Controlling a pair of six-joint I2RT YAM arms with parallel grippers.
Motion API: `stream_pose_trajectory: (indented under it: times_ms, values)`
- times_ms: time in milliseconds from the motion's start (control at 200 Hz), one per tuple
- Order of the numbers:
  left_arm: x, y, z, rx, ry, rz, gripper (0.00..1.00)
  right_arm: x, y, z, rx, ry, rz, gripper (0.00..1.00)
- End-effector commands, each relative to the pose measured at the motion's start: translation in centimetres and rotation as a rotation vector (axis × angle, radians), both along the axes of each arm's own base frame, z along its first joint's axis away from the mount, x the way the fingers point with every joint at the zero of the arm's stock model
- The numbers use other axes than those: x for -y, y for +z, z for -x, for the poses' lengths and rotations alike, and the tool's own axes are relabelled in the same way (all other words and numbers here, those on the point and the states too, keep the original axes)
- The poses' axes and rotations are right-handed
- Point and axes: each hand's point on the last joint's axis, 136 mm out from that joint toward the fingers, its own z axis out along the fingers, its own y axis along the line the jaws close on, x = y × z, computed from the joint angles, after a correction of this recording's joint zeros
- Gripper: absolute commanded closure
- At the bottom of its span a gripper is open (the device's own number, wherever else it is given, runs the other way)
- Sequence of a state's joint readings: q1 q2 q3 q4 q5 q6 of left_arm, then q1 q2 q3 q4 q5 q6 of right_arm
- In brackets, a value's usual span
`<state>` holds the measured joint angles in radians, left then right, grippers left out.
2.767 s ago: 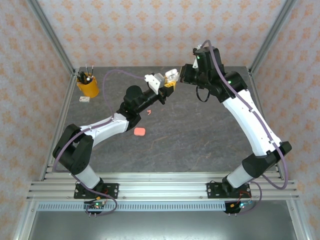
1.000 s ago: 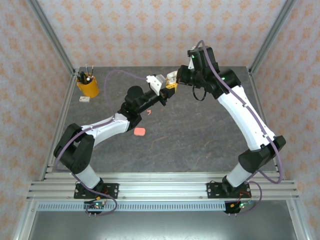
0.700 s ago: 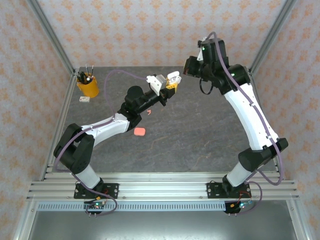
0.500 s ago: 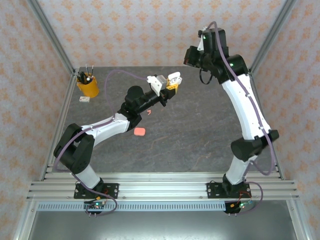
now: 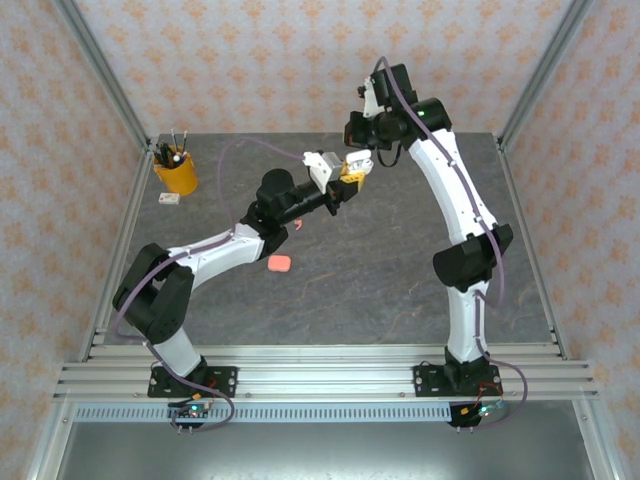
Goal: Insert the wireless bluetooth earbuds into the charging case
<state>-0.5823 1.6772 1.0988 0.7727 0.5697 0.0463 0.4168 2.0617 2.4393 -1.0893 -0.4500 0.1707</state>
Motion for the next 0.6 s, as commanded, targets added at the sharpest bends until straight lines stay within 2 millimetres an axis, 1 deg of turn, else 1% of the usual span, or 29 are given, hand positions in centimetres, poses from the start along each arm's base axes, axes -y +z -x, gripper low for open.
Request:
stream_pose_trajectory:
  times_ms: [0, 65, 195, 250, 320, 390, 460, 520, 596]
  values:
    - [-0.3, 2.4, -0.8, 0.047, 0.027, 0.044, 1.00, 0.0, 1.6, 4.2, -0.016, 0.087, -0.002, 1.00]
    - [-0.5, 2.4, -1.2, 0.041, 0.041, 0.052, 1.00, 0.4, 1.9, 5.3, -0.008, 0.088, -0.003, 1.00]
    - [-0.8, 2.5, -1.9, 0.032, 0.067, 0.082, 1.00, 1.5, 1.4, 7.2, -0.017, 0.073, 0.004, 1.00]
    - [-0.9, 2.4, -2.1, 0.027, 0.070, 0.084, 1.00, 2.2, 1.4, 7.6, -0.010, 0.046, 0.016, 1.00]
    - [-0.7, 2.2, -2.3, 0.010, 0.068, 0.083, 1.00, 3.9, 1.7, 7.1, 0.033, -0.049, 0.042, 1.00]
    - [-0.6, 1.6, -2.5, -0.016, 0.071, 0.082, 1.00, 7.3, 1.9, 5.9, 0.067, -0.232, 0.066, 1.00]
    - [-0.6, 0.4, -3.2, -0.074, 0.085, 0.070, 1.00, 10.0, 2.0, 5.1, 0.086, -0.364, 0.018, 1.00]
    - [-0.3, -1.0, -3.6, -0.140, 0.086, 0.052, 1.00, 11.5, 1.6, 4.9, 0.089, -0.425, -0.001, 1.00]
    - [0.1, -2.9, -4.1, -0.231, 0.081, 0.046, 1.00, 12.3, 0.1, 5.1, 0.058, -0.447, 0.017, 1.00]
